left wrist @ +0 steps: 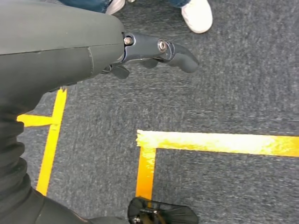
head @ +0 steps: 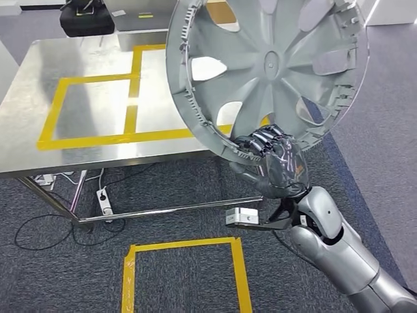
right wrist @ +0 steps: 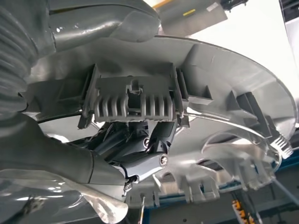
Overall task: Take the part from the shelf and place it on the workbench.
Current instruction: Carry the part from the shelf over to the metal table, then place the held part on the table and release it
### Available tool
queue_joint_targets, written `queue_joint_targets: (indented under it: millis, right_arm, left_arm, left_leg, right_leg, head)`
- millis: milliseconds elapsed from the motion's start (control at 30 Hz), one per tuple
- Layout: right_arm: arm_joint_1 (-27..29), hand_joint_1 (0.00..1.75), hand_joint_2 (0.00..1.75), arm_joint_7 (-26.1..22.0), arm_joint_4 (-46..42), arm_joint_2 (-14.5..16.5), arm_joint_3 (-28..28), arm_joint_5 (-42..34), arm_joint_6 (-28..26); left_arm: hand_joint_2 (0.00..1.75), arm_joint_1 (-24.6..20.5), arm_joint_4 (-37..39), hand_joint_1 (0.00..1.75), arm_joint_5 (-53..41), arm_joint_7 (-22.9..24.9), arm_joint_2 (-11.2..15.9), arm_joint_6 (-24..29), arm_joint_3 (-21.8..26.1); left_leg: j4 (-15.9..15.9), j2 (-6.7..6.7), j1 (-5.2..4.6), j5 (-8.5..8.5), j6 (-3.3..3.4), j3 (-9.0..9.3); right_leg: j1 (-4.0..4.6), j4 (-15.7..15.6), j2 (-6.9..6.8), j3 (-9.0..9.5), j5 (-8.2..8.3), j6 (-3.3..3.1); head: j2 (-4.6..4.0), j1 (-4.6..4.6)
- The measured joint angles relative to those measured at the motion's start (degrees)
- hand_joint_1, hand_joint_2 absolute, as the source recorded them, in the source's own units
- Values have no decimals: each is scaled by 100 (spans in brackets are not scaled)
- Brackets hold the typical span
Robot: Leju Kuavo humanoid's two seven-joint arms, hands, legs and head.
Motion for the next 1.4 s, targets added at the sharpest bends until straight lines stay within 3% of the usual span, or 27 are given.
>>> queue_joint_targets:
  millis: [67, 133, 167, 267, 300, 333, 400, 467, 567, 633, 700, 733, 800, 833, 867, 933, 1000, 1133, 1167, 1233, 1300, 1400]
  right_arm:
    - [8, 175, 175, 0, -16, -3, 0, 16, 1]
    - [13, 175, 175, 3, -35, -9, -1, 22, 2]
    - [12, 175, 175, 7, -41, -13, -1, 24, 4]
    - [37, 175, 175, 11, -42, -20, 0, 36, 7]
    - [56, 175, 175, 11, -42, -20, 1, 40, 8]
    - [71, 175, 175, 13, -42, -21, 2, 44, 8]
    - [88, 175, 175, 21, -42, -26, 2, 50, 9]
    - [90, 175, 175, 38, -46, -34, 0, 53, 10]
    - [109, 175, 175, 52, -80, -41, -3, 62, 10]
    - [123, 175, 175, 60, -93, -44, -2, 60, 12]
    - [132, 175, 175, 63, -95, -44, -2, 58, 15]
    - [139, 175, 175, 61, -95, -44, -1, 63, 16]
    - [162, 175, 175, 56, -95, -44, 0, 72, 20]
    - [172, 175, 175, 56, -95, -44, 1, 72, 23]
    - [178, 175, 175, 58, -94, -44, 1, 71, 29]
    - [188, 175, 175, 62, -89, -44, 2, 70, 44]
    - [204, 175, 175, 58, -81, -44, 7, 73, 67]
    - [215, 175, 175, 56, -77, -35, 31, 81, 162]
    - [207, 175, 175, 58, -67, -33, 42, 80, 190]
    - [206, 175, 175, 58, -23, -31, 73, 82, 237]
    - [228, 175, 175, 55, 29, -28, 113, 87, 258]
    - [241, 175, 175, 54, 52, -27, 134, 89, 261]
  left_arm:
    - [175, 9, 0, 0, -18, -7, -3, -3, 1]
    - [175, 16, 0, 0, -29, -15, -5, -6, 1]
    - [175, 13, 0, 0, -32, -17, -4, -11, 2]
    - [175, 13, 0, 0, -42, -18, -9, -29, 3]
    - [175, 20, 0, 0, -45, -18, -13, -32, 3]
    - [175, 26, 0, 0, -49, -18, -15, -33, 4]
    - [175, 33, 2, 0, -54, -18, -20, -36, 5]
    - [175, 25, 5, 0, -57, -18, -29, -39, 8]
    - [175, 17, 8, 0, -65, -19, -35, -42, 10]
    - [175, 6, 9, 0, -75, -21, -36, -42, 11]
    - [175, -14, 9, 0, -85, -22, -37, -42, 12]
    - [175, -15, 9, 0, -87, -22, -36, -42, 13]
    - [175, 5, 9, 0, -91, -23, -30, -42, 15]
    - [175, 16, 9, 0, -93, -25, -28, -42, 17]
    - [175, 24, 9, 0, -94, -27, -26, -41, 19]
    - [175, 42, 9, 0, -100, -30, -25, -29, 22]
    - [175, 61, 10, 0, -120, -21, -24, 7, 29]
    - [175, 44, 10, 0, -179, -10, -31, 60, 37]
    - [175, 24, 10, 0, -191, -13, -32, 68, 37]
    - [175, 2, 10, 0, -203, -19, -36, 81, 36]
    - [175, 4, 11, 0, -210, -20, -44, 81, 36]
    - [175, 8, 11, 0, -213, -20, -46, 81, 36]
  left_leg:
    - [-62, -2, 1, -40, 68, 49]
    - [-101, -15, 15, -68, 148, 152]
    - [-115, -21, 21, -84, 183, 200]
    - [-117, -37, -10, -171, 238, 283]
    - [-116, -42, -25, -215, 242, 332]
    - [-116, -47, -39, -265, 244, 397]
    - [-119, -53, -63, -382, 239, 551]
    - [-129, -56, -75, -480, 200, 641]
    - [-105, -40, -76, -499, 104, 708]
    - [147, -33, -78, -471, 50, 650]
    - [780, -29, -48, -618, -26, 305]
    - [1123, -27, -22, -774, -66, 71]
    - [1460, -21, 22, -1034, -122, -281]
    - [1378, -19, 35, -1018, -135, -345]
    - [1138, -16, 43, -855, -143, -347]
    - [459, -7, 46, -205, -132, -298]
    - [97, -2, 28, 204, -66, -295]
    - [21, -23, 14, 187, 95, -251]
    - [-14, -29, 27, 173, 129, -213]
    - [-39, -37, 27, 123, 184, -147]
    - [-39, -43, 18, 66, 209, -88]
    - [-39, -47, 14, 39, 211, -56]
  right_leg:
    - [-7, 7, -2, 9, 2, 67]
    - [-15, 239, -2, -94, -85, 108]
    - [-16, 497, -1, -243, -180, 117]
    - [-11, 1501, 4, -938, -482, 120]
    - [-7, 1607, 4, -1090, -447, 110]
    - [0, 1494, 4, -1125, -297, 90]
    - [29, 799, 4, -939, 231, 16]
    - [70, 246, -2, -747, 466, -43]
    - [85, 51, 10, -585, 428, -103]
    - [48, -29, 7, -419, 393, -153]
    - [20, -78, -5, -252, 312, -181]
    - [15, -86, -8, -188, 260, -187]
    - [6, -86, 2, -49, 141, -176]
    - [-1, -86, 7, 39, 75, -165]
    - [-12, -86, 9, 139, 7, -149]
    - [-23, -70, 13, 277, -135, -84]
    - [-20, -40, 28, 311, -245, 0]
    - [-40, 16, 20, 302, -404, 115]
    - [-42, 210, 16, 195, -504, 129]
    - [-40, 941, 15, -233, -786, 139]
    - [-38, 1577, 18, -642, -952, 146]
    - [-37, 1753, 19, -781, -951, 146]
  head:
    - [1, 5]
    - [0, 21]
    - [1, 34]
    - [1, 63]
    - [1, 66]
    - [1, 66]
    - [0, 64]
    - [0, 37]
    - [0, 10]
    - [0, -2]
    - [0, -19]
    - [0, -29]
    - [0, -27]
    - [0, -27]
    - [0, -26]
    - [0, -32]
    - [0, -30]
    - [0, -3]
    - [0, 12]
    - [0, 42]
    - [0, 47]
    - [0, 48]
